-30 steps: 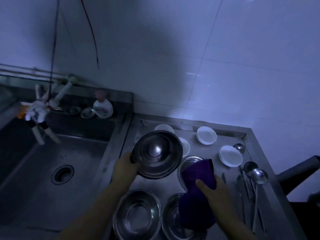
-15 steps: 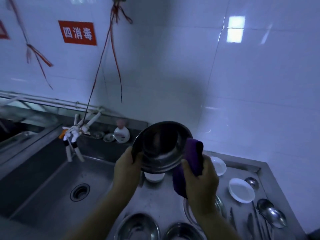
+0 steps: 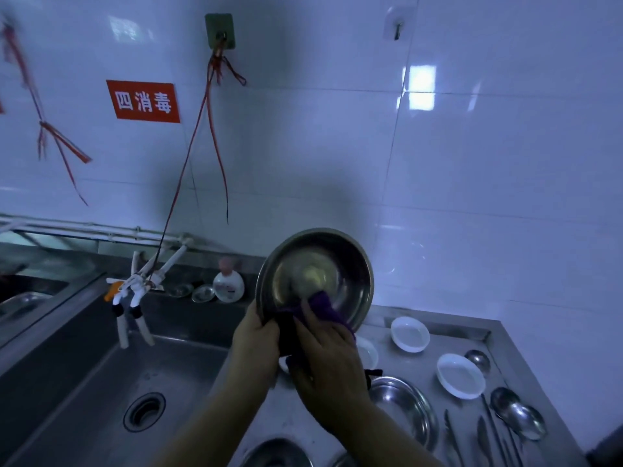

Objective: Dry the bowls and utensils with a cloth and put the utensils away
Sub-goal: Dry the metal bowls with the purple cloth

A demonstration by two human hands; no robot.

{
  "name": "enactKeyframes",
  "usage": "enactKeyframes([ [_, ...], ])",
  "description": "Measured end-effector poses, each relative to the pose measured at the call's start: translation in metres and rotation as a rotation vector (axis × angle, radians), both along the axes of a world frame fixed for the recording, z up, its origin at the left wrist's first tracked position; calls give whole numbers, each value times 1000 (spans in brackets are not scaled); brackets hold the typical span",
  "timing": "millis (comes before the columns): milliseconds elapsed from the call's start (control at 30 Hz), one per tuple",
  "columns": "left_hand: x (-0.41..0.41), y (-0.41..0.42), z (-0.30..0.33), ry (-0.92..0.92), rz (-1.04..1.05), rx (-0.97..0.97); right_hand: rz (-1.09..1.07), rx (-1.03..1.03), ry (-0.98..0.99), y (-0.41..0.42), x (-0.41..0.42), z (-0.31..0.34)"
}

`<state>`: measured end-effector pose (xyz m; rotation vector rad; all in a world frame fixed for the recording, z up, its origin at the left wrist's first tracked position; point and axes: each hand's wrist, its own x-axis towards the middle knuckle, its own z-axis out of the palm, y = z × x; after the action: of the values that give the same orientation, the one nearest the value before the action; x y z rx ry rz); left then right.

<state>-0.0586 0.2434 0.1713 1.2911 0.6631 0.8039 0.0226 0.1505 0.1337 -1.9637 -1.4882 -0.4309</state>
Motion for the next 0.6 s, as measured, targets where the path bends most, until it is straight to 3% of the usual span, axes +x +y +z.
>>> enactKeyframes([
  [300,-28,32,17,-43,-58,84,45,-88,-540,-5,46,16],
  [500,-23,29,17,-85,-156,43,-117,-157,-259,0,4,21],
  [600,-19,28,20,-119,-206,10,-251,-154,-227,14,-26,21],
])
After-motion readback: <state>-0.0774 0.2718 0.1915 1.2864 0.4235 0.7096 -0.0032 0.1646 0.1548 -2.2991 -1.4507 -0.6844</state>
